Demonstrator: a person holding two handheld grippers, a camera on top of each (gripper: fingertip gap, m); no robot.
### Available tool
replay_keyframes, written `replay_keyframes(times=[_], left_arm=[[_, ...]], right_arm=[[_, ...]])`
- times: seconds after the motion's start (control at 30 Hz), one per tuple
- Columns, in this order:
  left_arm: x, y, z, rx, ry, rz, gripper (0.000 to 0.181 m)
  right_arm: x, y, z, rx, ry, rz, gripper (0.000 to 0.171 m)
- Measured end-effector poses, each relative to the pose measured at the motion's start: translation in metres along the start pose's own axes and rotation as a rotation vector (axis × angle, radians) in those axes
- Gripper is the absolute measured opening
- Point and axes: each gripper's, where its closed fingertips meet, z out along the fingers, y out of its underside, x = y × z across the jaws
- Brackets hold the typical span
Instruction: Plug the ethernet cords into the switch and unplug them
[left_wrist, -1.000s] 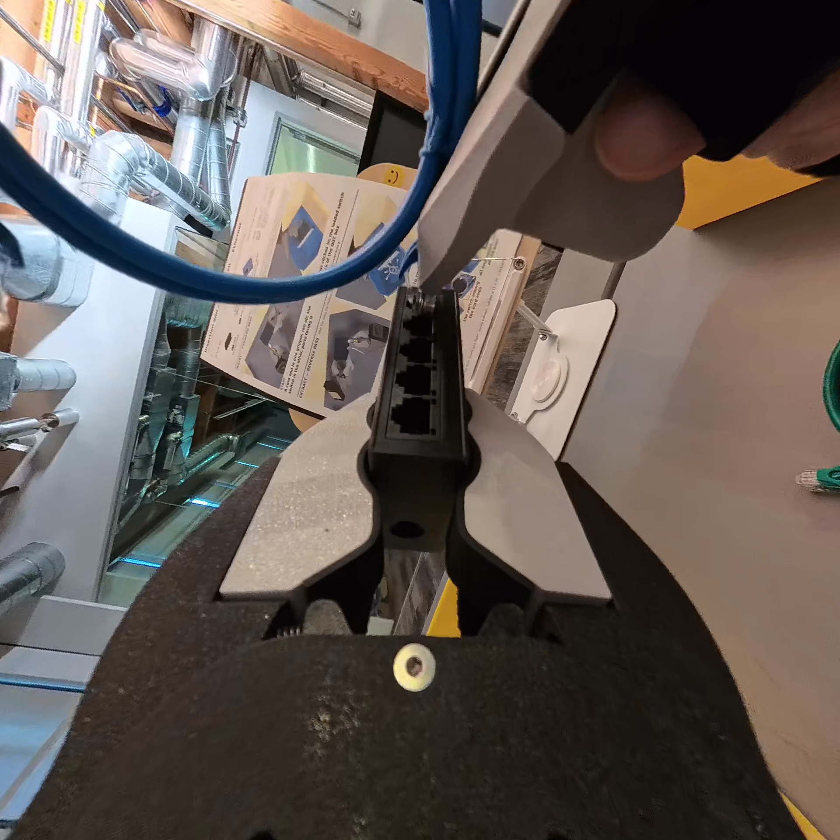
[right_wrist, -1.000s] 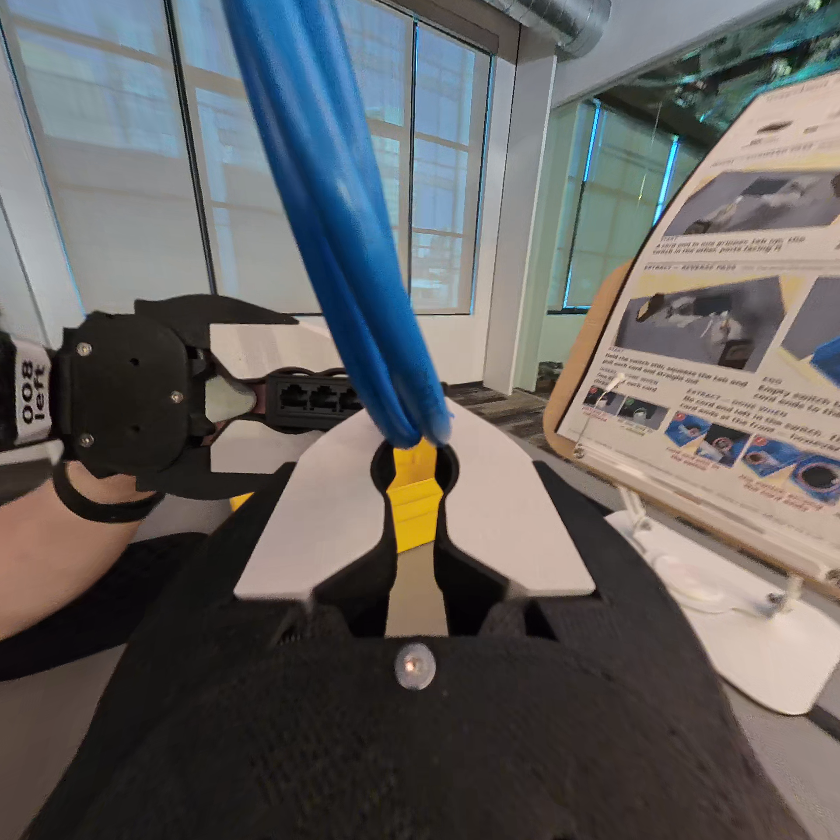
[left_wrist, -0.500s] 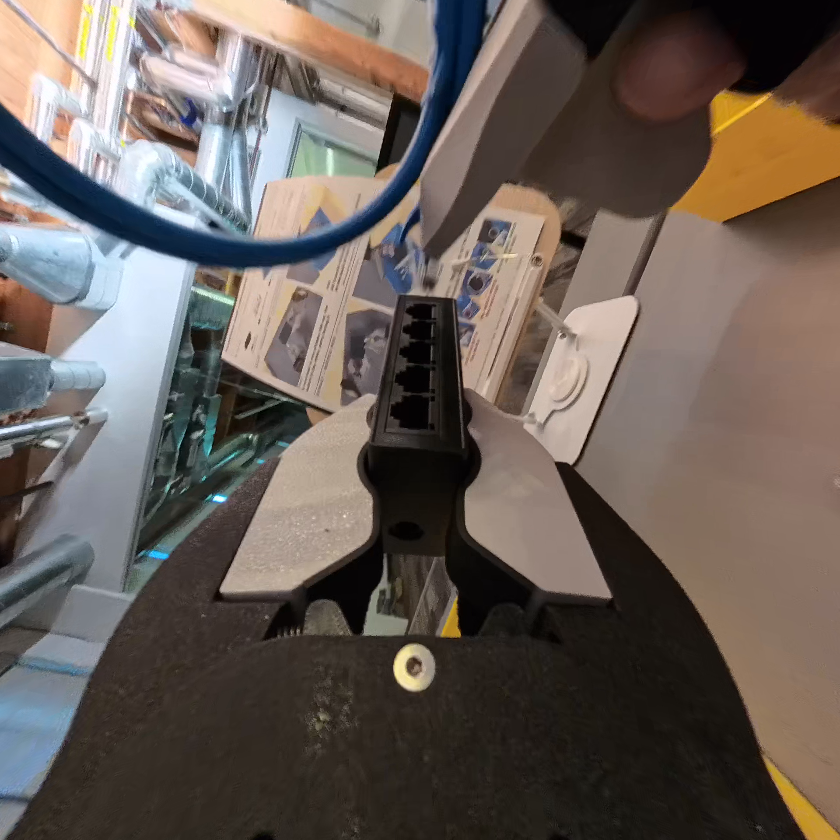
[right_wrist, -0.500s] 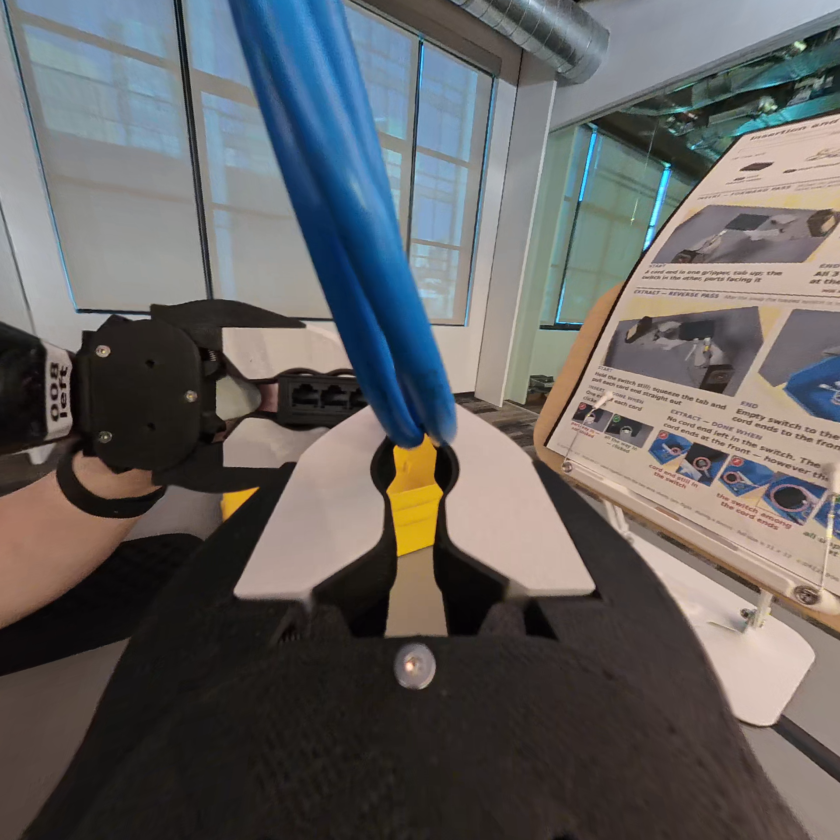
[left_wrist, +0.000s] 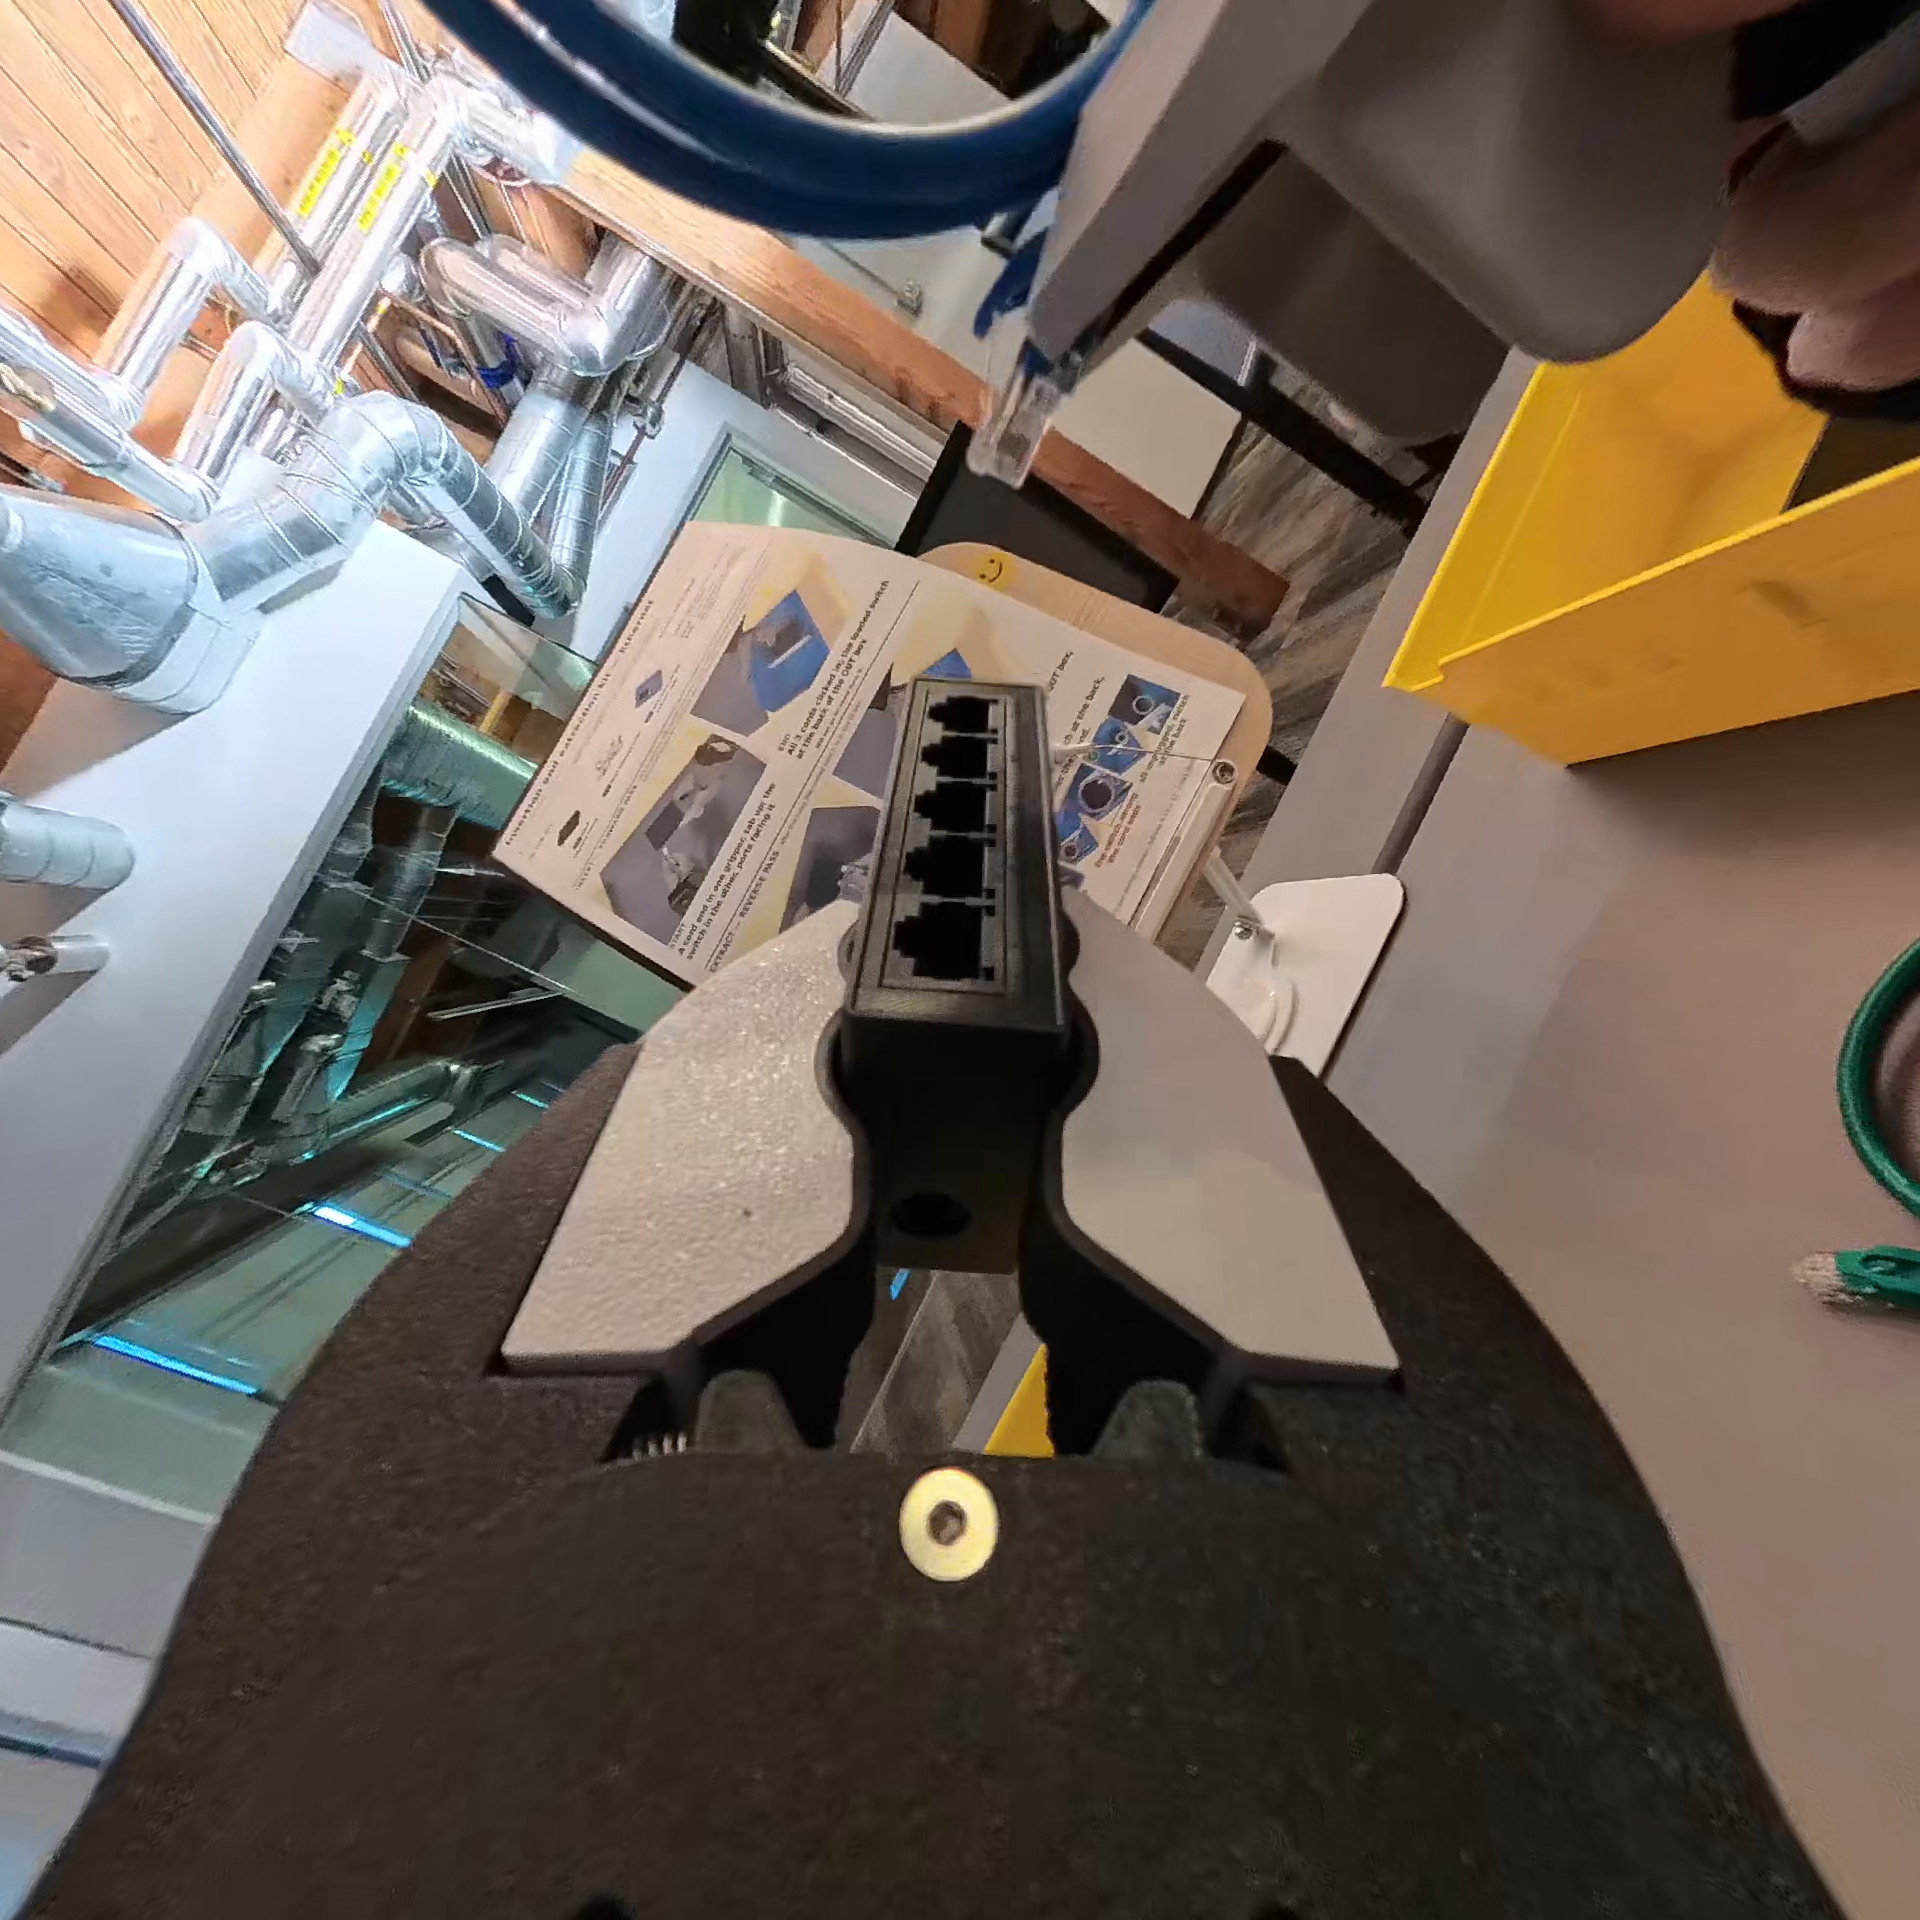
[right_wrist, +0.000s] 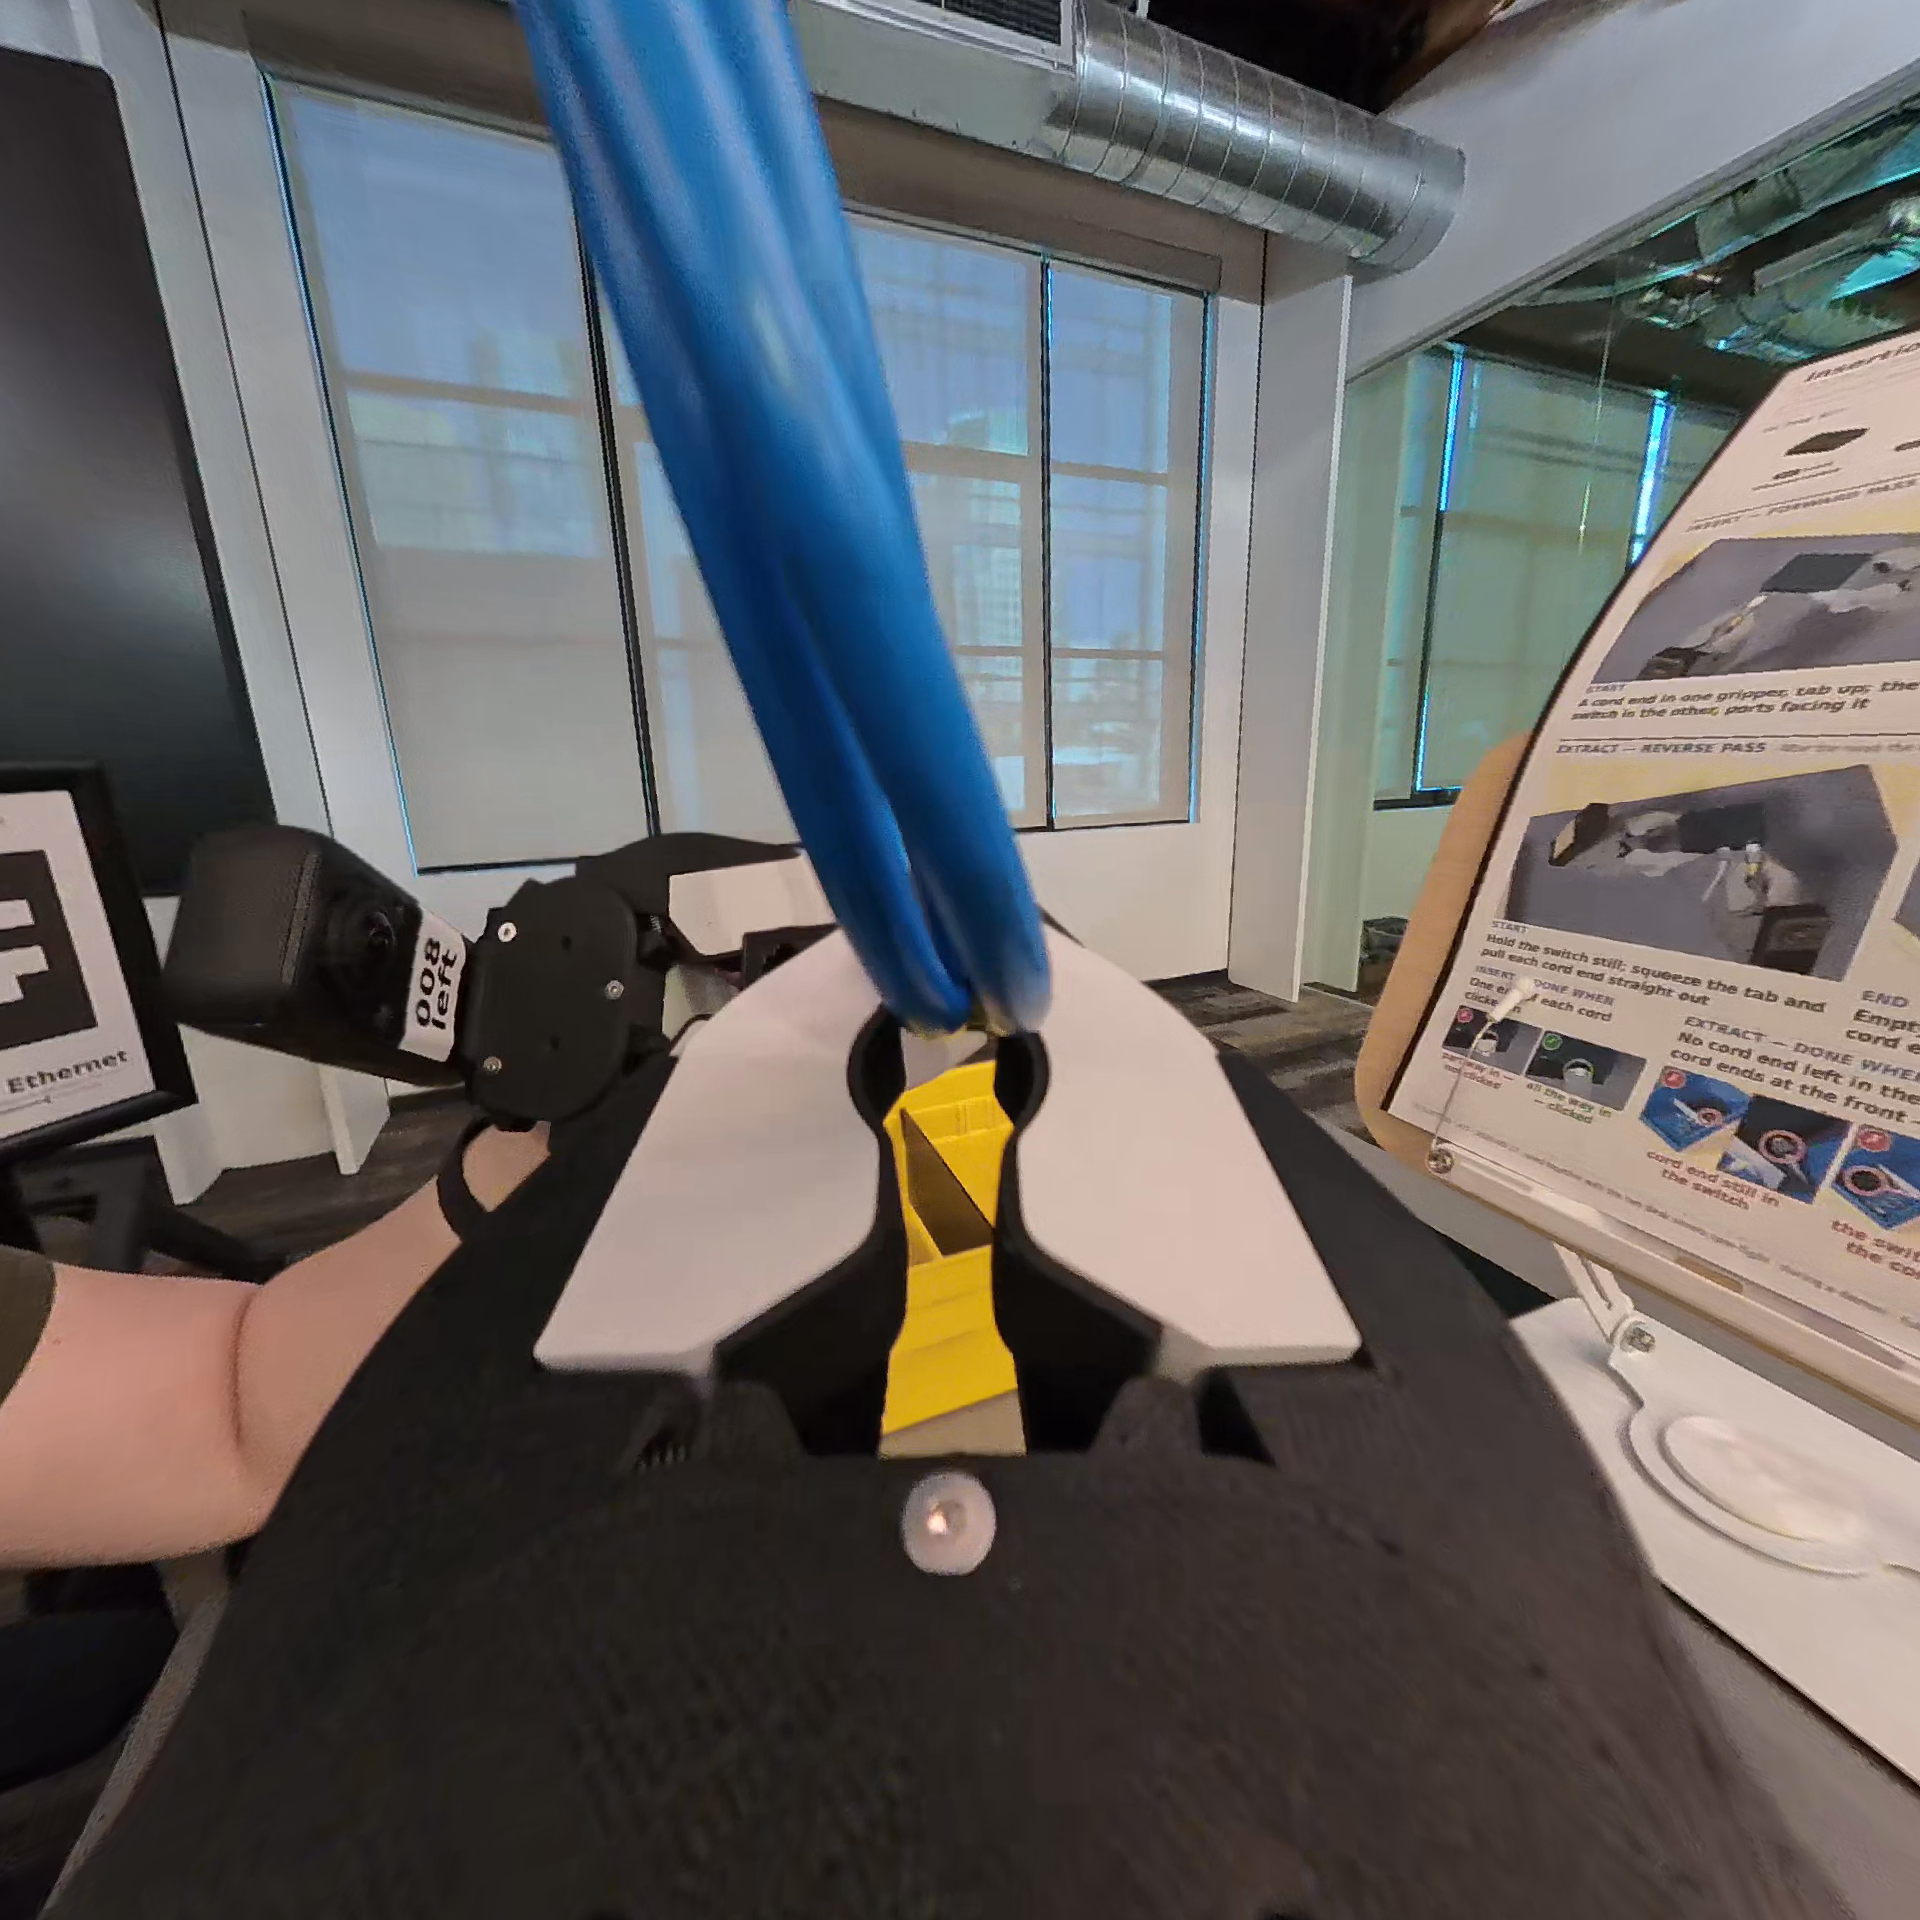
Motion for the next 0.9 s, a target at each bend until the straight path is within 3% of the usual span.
replay_keyframes(times=[0.23, 0.9], left_arm=[[0.011, 0.002, 0.004, -0.051, 0.002, 0.094, 0.029], [0.015, 0.0, 0.003, -0.06, 0.008, 0.143, 0.03]], right_arm=[[0.006, 0.017, 0.005, -0.084, 0.057, -0.102, 0.013], [0.011, 0.033, 0.01, -0.122, 0.069, -0.101, 0.013]])
